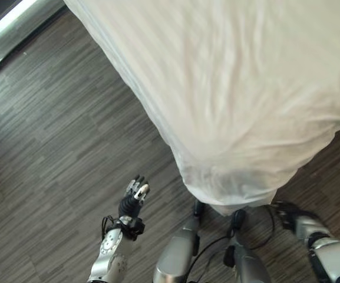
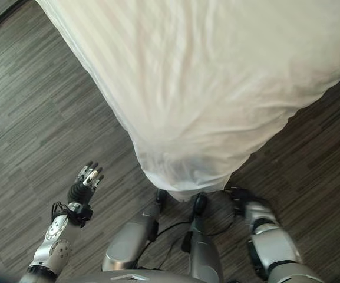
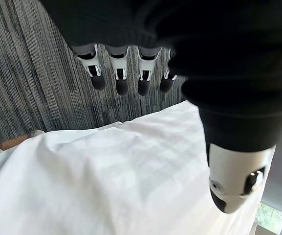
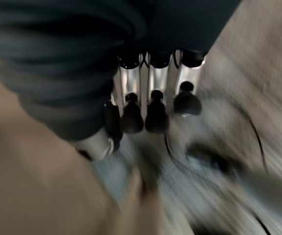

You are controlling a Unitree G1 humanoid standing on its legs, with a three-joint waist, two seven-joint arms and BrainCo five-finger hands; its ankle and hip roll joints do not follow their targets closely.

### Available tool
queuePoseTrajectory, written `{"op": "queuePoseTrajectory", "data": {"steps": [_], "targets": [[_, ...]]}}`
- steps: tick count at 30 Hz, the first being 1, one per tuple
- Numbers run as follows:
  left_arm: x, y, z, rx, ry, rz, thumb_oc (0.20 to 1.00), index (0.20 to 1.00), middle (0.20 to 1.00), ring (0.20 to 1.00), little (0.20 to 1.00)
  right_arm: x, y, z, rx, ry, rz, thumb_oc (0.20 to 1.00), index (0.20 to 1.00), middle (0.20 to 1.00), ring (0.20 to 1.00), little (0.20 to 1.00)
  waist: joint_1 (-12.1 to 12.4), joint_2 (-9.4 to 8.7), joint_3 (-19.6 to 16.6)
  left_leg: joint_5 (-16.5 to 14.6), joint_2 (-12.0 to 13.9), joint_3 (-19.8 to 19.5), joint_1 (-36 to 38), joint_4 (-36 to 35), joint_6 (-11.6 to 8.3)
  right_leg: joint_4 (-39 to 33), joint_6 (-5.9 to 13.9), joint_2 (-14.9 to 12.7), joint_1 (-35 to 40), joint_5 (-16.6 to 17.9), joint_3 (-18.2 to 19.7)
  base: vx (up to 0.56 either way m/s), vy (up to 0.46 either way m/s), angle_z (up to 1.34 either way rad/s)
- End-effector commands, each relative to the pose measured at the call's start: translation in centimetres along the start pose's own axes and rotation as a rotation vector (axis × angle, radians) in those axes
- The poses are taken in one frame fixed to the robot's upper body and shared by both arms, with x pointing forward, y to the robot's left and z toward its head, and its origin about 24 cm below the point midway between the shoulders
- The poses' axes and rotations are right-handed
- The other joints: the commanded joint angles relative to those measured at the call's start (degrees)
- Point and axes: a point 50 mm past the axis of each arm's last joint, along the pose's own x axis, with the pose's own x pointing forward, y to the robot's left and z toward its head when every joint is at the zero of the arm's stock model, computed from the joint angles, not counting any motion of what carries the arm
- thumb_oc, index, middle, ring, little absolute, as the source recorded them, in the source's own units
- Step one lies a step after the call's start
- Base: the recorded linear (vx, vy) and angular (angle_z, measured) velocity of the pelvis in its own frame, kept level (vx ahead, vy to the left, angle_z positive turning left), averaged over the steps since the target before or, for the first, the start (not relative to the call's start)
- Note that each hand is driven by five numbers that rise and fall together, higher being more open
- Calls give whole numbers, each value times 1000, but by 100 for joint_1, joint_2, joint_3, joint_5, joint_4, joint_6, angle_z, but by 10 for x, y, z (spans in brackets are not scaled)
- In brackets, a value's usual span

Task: Making the bed.

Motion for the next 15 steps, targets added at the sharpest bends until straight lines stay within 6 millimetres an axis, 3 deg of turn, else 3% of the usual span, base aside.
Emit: {"op": "queuePoseTrajectory", "data": {"steps": [1, 4, 6, 9, 11, 13, 15], "targets": [[3, -5, 19, 34, -93, -15, 1000, 1000, 1000, 1000, 1000, -2, -5, -11, -16, 0, -91, 200, 200, 200, 200, 200, -74, -73, -181, 232, 100, -156, -155, 15, -257, 66, 411, -321, -224, 356, 404, 0, 0, 0], [4, -1, 26, 51, -119, 6, 1000, 1000, 1000, 1000, 1000, -13, -53, -38, 47, 66, -271, 200, 200, 200, 200, 200, -266, -117, -197, 153, 109, -113, -81, 15, -251, 66, 408, -303, -176, 322, 462, 13, 6, -1], [4, 5, 32, 55, -150, 43, 1000, 1000, 1000, 1000, 1000, -24, -84, -46, 237, 4, -390, 200, 200, 200, 200, 200, -530, -231, -266, 70, 122, -59, 16, 15, -236, 66, 408, -293, -120, 290, 529, 51, 18, -3], [3, 11, 36, 23, -178, 87, 1000, 1000, 1000, 1000, 1000, -31, -88, -24, 309, -229, -335, 200, 200, 200, 200, 200, -830, -408, -325, 47, 133, 33, 81, 15, -228, 66, 402, -281, -134, 327, 654, 18, 14, -15], [2, 14, 35, 1, -186, 101, 1000, 1000, 1000, 1000, 1000, -36, -68, 8, 283, -414, -172, 200, 200, 200, 200, 200, -949, -485, -328, 10, 147, 100, 143, 15, -226, 66, 398, -270, -116, 334, 708, -8, -5, -34], [-2, 18, 36, -11, -191, 106, 1000, 1000, 1000, 1000, 1000, -55, -46, 42, 233, -621, -4, 200, 200, 200, 200, 200, -1043, -562, -329, 16, 160, 158, 146, 15, -228, 66, 393, -258, -147, 355, 758, -17, -14, -32], [-2, 18, 36, -11, -191, 105, 1000, 1000, 1000, 1000, 1000, -55, -46, 42, 234, -621, -4, 200, 200, 200, 200, 200, -1042, -570, -345, 39, 154, 159, 118, 15, -226, 66, 393, -264, -175, 372, 760, -21, -3, -21]]}}
